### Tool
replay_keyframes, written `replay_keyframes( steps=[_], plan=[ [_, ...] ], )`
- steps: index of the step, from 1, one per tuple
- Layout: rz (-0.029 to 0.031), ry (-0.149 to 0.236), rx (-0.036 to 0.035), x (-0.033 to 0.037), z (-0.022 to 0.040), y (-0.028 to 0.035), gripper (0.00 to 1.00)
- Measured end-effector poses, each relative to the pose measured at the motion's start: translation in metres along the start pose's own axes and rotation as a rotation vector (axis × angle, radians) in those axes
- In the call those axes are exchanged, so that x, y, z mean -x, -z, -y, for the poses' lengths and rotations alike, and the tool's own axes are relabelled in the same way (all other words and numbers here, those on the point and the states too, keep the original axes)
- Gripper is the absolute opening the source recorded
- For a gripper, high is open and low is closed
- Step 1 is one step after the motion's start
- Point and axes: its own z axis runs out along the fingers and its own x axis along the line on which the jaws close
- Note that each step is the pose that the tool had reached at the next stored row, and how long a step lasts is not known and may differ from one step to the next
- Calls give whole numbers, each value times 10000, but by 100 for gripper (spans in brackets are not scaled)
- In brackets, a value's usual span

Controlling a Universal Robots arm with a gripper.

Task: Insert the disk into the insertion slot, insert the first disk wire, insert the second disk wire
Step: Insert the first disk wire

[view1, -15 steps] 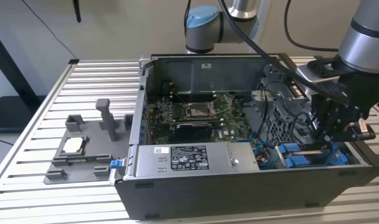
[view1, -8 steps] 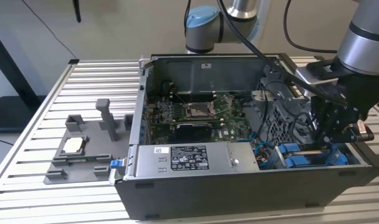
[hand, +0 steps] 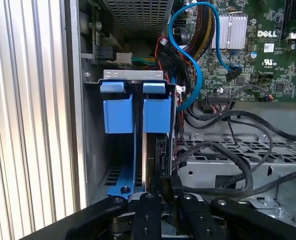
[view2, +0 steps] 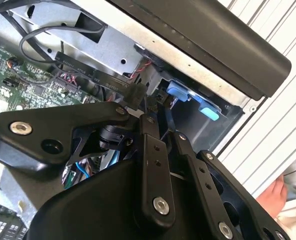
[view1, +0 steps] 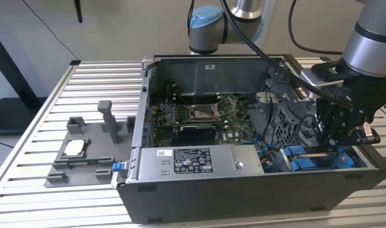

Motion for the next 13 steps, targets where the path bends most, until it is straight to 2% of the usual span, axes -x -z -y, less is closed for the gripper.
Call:
replay_keyframes(
  steps=[5, 6, 8, 13],
  plan=[
    [14, -2, 0, 0, -1, -9, 20],
    [10, -1, 0, 0, -1, -8, 26],
    [0, -1, 6, 0, 1, 7, 26],
    [0, -1, 72, 1, 21, 171, 26]
  ],
)
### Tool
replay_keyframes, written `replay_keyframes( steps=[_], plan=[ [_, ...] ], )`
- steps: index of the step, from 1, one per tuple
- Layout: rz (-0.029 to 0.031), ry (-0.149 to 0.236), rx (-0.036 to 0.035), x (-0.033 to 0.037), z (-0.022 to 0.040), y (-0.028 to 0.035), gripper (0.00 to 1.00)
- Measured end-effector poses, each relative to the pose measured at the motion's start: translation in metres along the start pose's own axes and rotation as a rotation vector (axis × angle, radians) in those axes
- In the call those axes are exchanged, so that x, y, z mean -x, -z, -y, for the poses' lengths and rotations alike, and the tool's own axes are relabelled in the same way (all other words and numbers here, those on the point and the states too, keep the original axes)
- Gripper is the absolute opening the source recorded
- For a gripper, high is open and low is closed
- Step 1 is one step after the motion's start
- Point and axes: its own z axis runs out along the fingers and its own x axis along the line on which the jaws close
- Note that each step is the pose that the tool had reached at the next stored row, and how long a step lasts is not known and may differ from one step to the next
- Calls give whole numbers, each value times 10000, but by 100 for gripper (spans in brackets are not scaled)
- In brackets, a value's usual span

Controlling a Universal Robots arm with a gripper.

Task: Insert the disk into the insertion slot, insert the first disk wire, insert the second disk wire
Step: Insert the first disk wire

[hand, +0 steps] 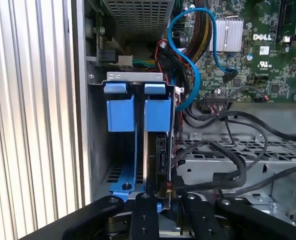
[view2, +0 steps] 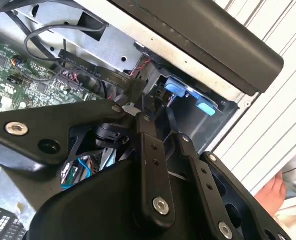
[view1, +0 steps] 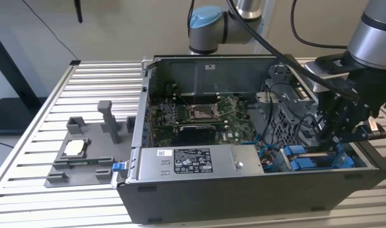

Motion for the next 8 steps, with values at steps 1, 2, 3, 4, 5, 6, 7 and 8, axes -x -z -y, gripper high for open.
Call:
replay_keyframes(
  steps=[1, 2, 3, 4, 5, 6, 7, 8],
  plan=[
    [2, 0, 16, 0, 4, 35, 26],
    [2, 0, 32, 0, 7, 63, 26],
    [1, 0, 48, 0, 11, 89, 26],
    [2, -1, 61, 0, 13, 110, 26],
    [-1, 0, 72, 0, 15, 128, 26],
    [1, -1, 78, 1, 16, 139, 26],
    [2, -1, 80, 0, 17, 146, 26],
    [3, -1, 80, 0, 17, 146, 26]
  ],
)
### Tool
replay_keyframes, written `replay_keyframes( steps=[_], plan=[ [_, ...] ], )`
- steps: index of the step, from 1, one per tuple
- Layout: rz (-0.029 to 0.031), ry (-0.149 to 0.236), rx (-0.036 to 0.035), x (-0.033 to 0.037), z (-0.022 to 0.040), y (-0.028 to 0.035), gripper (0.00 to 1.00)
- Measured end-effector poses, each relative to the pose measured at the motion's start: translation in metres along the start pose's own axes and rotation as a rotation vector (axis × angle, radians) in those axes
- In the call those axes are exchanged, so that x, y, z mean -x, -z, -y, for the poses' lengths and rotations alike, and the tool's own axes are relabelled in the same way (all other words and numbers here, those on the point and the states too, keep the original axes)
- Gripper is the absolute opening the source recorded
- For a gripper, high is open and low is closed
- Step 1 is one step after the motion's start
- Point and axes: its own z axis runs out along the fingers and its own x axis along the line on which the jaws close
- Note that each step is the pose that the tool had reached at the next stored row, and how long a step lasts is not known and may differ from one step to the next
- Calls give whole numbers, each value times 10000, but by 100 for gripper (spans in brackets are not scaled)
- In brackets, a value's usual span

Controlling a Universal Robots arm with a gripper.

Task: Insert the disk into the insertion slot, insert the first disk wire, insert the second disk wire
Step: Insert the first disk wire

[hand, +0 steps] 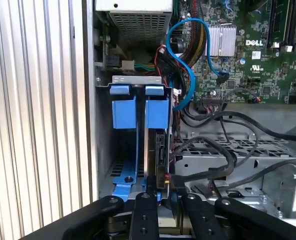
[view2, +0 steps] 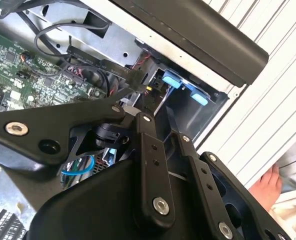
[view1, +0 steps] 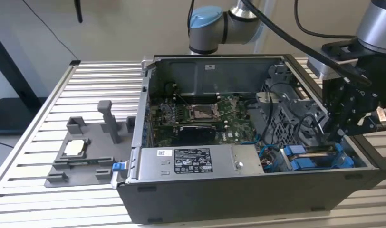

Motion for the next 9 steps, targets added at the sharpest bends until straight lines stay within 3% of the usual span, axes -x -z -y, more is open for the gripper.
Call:
replay_keyframes(
  steps=[4, 9],
  plan=[
    [-2, -4, 11, 1, 2, 3, 26],
    [7, -57, 124, 0, 2, 15, 26]
  ],
)
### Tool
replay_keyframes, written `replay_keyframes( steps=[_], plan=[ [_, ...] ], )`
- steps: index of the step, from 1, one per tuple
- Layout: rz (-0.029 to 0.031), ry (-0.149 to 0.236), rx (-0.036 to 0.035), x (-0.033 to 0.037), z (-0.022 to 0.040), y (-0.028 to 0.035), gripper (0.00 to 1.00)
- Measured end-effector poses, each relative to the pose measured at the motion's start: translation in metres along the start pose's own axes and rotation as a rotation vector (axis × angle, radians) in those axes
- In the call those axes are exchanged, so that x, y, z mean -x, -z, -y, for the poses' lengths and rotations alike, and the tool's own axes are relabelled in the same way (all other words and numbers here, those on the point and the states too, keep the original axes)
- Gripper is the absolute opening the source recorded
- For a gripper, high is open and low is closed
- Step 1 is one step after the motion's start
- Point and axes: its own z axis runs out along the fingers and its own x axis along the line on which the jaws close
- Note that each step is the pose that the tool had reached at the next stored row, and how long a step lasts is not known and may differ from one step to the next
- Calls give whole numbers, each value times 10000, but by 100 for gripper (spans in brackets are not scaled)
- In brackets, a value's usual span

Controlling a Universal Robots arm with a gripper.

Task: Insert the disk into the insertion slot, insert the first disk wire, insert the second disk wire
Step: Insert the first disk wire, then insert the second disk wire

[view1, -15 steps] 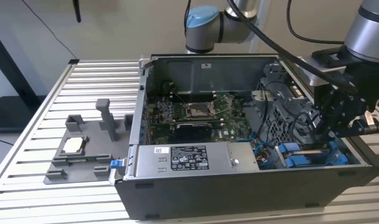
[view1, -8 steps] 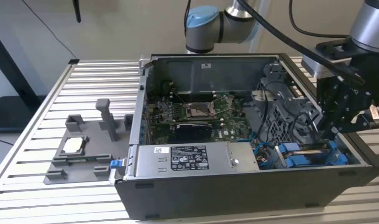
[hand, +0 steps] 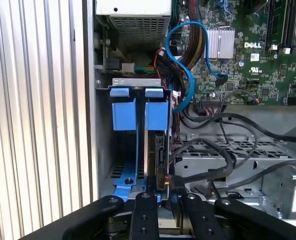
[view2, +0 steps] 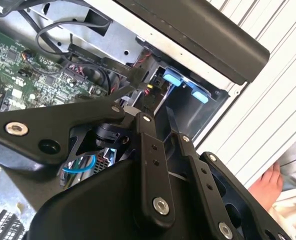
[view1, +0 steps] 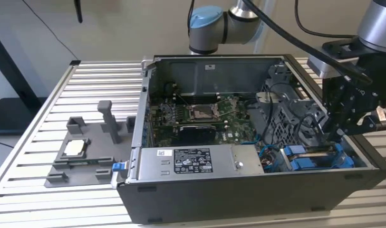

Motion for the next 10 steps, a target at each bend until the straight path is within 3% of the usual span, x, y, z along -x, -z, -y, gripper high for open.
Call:
replay_keyframes(
  steps=[4, 10],
  plan=[
    [50, -24, 2, 3, 7, 24, 26],
    [66, -41, 2, 20, 17, 82, 26]
  ],
)
